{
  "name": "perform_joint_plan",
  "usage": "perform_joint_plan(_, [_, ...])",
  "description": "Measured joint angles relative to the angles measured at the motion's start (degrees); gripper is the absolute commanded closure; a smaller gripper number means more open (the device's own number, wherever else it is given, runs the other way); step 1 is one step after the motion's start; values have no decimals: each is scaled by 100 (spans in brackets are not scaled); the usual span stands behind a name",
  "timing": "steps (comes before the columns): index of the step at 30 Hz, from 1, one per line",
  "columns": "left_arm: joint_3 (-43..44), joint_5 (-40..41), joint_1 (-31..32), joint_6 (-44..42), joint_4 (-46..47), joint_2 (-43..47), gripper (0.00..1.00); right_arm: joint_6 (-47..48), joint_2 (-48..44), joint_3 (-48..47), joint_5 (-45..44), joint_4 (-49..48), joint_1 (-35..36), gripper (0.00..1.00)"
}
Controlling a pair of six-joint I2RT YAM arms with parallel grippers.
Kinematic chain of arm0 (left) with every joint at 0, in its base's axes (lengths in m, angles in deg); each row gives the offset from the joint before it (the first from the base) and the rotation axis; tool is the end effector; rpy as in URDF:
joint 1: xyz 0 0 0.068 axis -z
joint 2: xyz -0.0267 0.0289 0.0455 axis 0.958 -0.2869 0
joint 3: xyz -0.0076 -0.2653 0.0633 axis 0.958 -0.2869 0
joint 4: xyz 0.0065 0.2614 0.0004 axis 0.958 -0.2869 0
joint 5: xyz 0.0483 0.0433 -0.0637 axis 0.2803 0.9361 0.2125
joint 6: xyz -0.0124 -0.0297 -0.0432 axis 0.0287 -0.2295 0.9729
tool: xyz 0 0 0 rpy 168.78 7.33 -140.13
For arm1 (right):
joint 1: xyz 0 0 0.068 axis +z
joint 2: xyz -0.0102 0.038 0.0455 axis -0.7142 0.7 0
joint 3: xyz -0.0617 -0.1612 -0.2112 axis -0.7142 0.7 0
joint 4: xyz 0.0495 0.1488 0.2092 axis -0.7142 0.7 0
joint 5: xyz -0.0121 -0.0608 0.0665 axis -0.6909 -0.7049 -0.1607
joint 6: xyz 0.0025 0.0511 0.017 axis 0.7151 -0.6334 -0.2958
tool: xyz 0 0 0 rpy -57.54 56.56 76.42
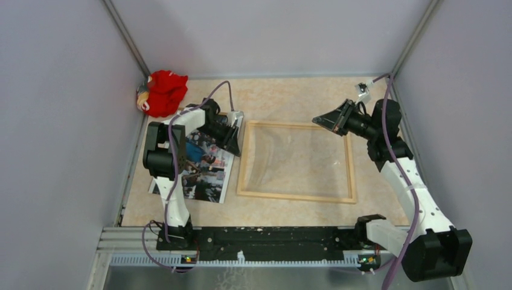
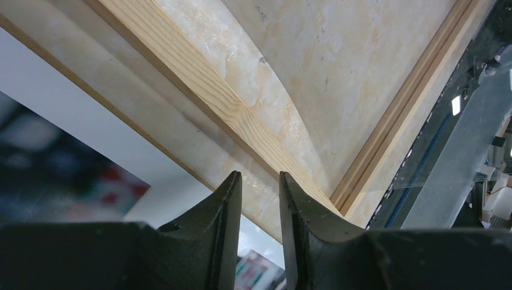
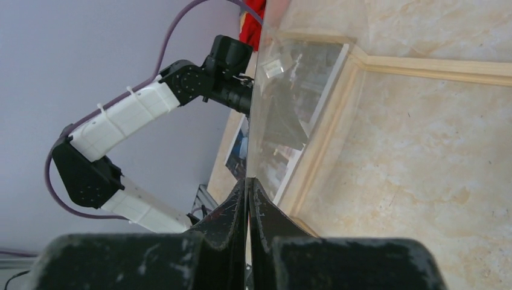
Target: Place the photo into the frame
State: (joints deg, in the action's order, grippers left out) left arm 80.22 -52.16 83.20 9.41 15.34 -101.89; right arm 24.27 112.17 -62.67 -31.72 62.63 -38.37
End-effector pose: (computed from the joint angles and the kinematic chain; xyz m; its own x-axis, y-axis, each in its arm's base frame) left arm 0.3696 -0.0907 0.1607 -0.8182 0.4238 -0.3885 0.5723 0.5356 -0.6209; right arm 0.2283 0.0524 0.3461 -0.6786 0.4653 -0.5683 -0.3427 0.4837 0.8054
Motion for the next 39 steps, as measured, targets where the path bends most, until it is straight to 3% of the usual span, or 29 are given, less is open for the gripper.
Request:
perform_joint_plan(5, [-35, -44, 0, 24, 85, 0, 74, -271, 42, 42, 83, -398, 0, 100])
perform_joint_plan(21, [-42, -269, 0, 223, 251, 0, 76, -1611, 273, 682, 398, -2269, -4, 100])
perform_joint_plan(39, [-116, -310, 0, 431, 389, -68, 82, -2175, 782, 787, 426, -3237, 446, 100])
